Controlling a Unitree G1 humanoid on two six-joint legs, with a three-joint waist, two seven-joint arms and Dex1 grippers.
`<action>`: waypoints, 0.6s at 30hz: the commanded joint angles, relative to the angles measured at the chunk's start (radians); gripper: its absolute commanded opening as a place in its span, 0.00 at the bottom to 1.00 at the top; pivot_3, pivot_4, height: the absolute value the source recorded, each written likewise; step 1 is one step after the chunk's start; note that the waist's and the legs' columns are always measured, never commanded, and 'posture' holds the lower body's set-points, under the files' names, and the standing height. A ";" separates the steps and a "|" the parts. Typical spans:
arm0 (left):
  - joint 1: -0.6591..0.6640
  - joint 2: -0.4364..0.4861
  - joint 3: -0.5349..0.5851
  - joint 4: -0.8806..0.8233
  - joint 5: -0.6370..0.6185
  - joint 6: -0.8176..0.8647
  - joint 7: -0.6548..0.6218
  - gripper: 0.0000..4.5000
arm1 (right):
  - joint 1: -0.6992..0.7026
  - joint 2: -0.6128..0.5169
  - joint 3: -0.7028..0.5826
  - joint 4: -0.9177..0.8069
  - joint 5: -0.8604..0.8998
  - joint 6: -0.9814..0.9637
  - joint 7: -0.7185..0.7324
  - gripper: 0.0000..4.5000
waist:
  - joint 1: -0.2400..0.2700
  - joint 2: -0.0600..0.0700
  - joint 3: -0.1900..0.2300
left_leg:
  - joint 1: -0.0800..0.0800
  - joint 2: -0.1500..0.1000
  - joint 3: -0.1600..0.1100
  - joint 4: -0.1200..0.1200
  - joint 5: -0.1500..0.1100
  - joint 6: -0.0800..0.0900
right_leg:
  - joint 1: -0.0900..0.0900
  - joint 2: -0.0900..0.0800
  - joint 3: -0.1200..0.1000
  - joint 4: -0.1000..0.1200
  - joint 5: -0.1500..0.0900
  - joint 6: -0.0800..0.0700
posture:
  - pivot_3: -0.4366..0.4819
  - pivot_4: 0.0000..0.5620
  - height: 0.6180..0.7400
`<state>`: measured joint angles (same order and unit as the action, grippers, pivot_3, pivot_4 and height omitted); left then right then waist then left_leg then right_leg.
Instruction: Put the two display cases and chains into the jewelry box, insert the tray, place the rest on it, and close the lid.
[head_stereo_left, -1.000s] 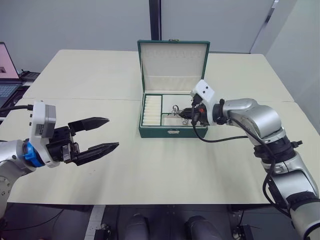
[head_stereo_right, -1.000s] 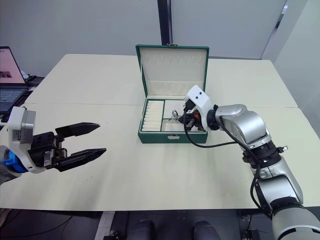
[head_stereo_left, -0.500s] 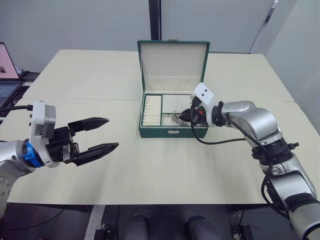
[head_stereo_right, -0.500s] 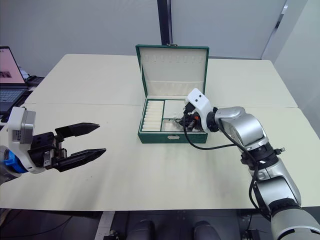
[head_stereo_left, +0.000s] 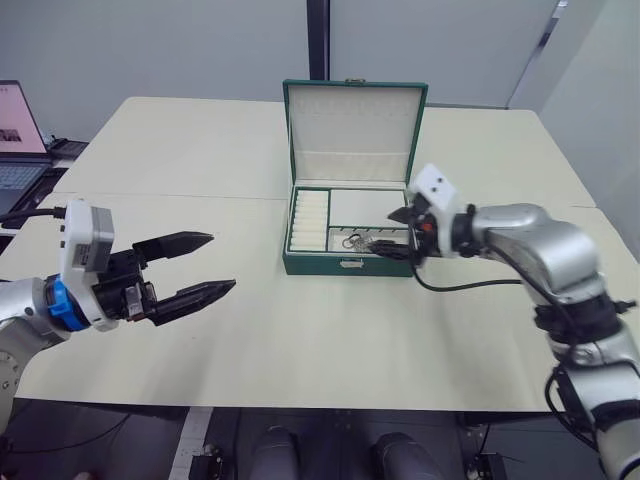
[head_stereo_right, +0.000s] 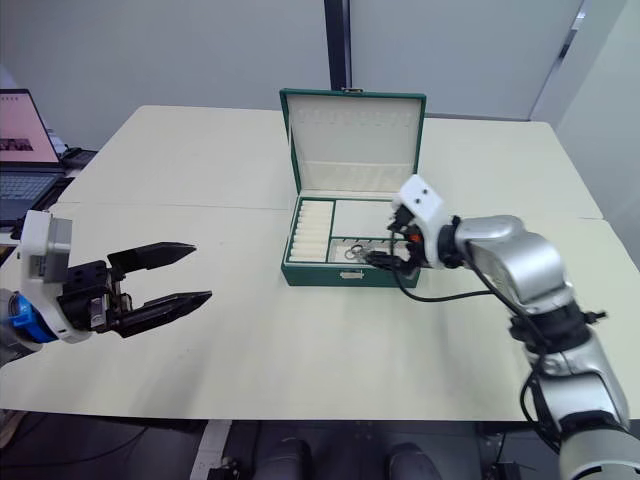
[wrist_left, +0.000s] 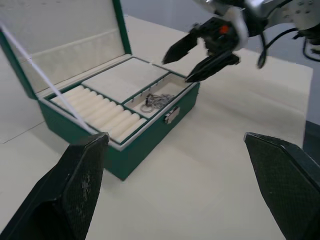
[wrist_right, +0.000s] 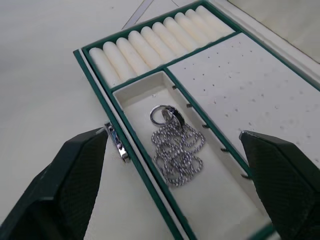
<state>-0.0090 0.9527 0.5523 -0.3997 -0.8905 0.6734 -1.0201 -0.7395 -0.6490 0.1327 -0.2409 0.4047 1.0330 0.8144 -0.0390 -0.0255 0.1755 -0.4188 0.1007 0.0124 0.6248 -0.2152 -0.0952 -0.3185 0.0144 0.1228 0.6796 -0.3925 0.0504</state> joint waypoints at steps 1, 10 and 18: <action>0.011 0.037 0.011 0.011 0.010 0.041 0.013 1.00 | 0.101 -0.086 -0.135 -0.175 0.088 0.061 0.023 1.00 | 0.004 0.000 0.000 | 0.000 0.000 0.000 0.000 0.000 0.000 | 0.000 0.000 0.000 0.000 0.000 0.000 | 0.48 0.27 1.00; 0.071 -0.003 0.010 0.070 0.110 -0.133 -0.116 1.00 | 0.453 -0.183 -0.388 -0.377 0.213 0.119 0.003 1.00 | 0.006 0.000 0.000 | 0.001 0.000 0.001 -0.001 0.000 0.000 | 0.000 0.000 0.001 -0.001 0.000 0.000 | 0.48 0.27 1.00; 0.189 -0.066 0.112 0.105 0.132 -0.222 -0.143 1.00 | 0.793 -0.181 -0.579 -0.539 0.311 0.061 0.024 1.00 | 0.005 -0.001 0.000 | 0.001 0.000 0.001 -0.001 0.000 0.000 | 0.001 0.000 0.001 -0.001 0.000 0.000 | 0.48 0.27 1.00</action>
<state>0.1763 0.8864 0.6190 -0.2963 -0.7609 0.4726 -1.1528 0.0449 -0.8177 -0.3974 -0.7453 0.6933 1.1192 0.8352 -0.0344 -0.0264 0.1751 -0.4174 0.1001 0.0131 0.6245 -0.2153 -0.0951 -0.3173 0.0145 0.1239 0.6791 -0.3925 0.0505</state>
